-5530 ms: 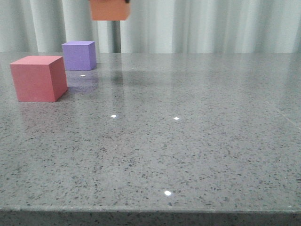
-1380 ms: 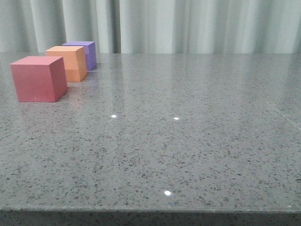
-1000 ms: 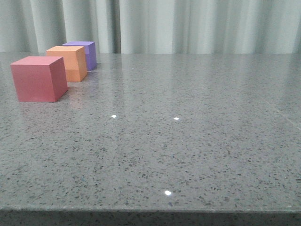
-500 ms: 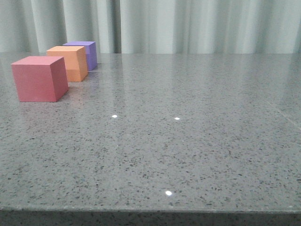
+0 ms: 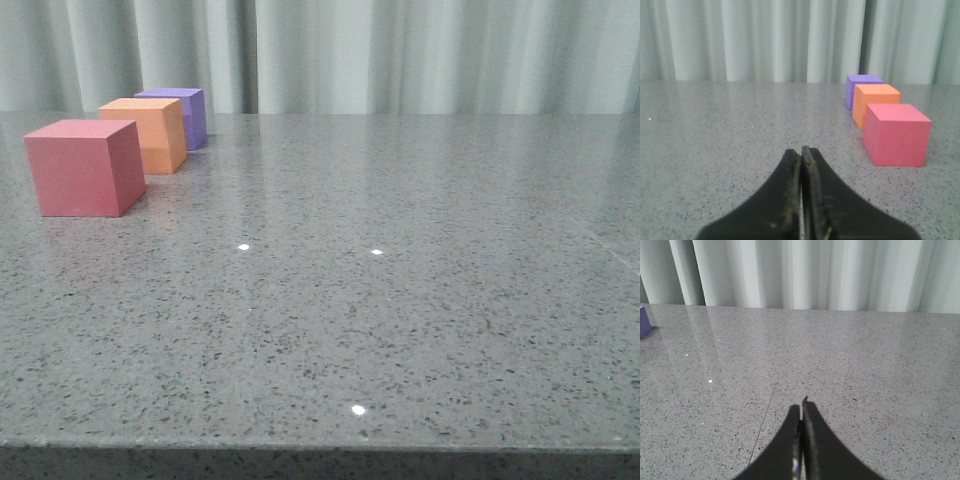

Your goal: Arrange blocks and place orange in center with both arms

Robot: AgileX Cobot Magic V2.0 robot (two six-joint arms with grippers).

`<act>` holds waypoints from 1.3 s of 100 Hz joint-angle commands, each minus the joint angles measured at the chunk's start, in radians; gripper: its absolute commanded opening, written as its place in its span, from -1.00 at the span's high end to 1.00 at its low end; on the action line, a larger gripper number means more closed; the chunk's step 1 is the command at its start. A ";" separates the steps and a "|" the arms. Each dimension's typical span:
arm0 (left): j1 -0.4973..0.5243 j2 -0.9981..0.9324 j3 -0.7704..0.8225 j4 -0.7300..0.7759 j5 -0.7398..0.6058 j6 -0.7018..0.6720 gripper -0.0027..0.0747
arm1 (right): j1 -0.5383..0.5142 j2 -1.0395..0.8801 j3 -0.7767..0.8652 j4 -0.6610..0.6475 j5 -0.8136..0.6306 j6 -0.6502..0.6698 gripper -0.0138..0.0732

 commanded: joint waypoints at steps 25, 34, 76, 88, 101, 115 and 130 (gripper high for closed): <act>0.000 -0.037 0.042 0.015 -0.131 0.001 0.98 | -0.005 0.012 -0.027 -0.018 -0.070 -0.003 0.84; 0.000 -0.037 0.042 0.015 -0.131 0.001 0.98 | -0.005 0.012 -0.027 -0.018 -0.070 -0.003 0.84; 0.000 -0.037 0.042 0.015 -0.131 0.001 0.98 | -0.005 0.012 -0.027 -0.018 -0.070 -0.003 0.84; 0.000 -0.037 0.042 0.015 -0.131 0.001 0.98 | -0.005 0.012 -0.027 -0.018 -0.070 -0.003 0.84; 0.000 -0.037 0.042 0.015 -0.131 0.001 0.98 | -0.005 0.012 -0.026 -0.018 -0.070 -0.003 0.84; 0.000 -0.037 0.042 0.015 -0.131 0.001 0.98 | -0.005 0.006 -0.026 -0.018 -0.069 -0.003 0.84; 0.000 -0.037 0.042 0.015 -0.131 0.001 0.98 | -0.013 -0.035 -0.022 0.016 -0.070 -0.046 0.84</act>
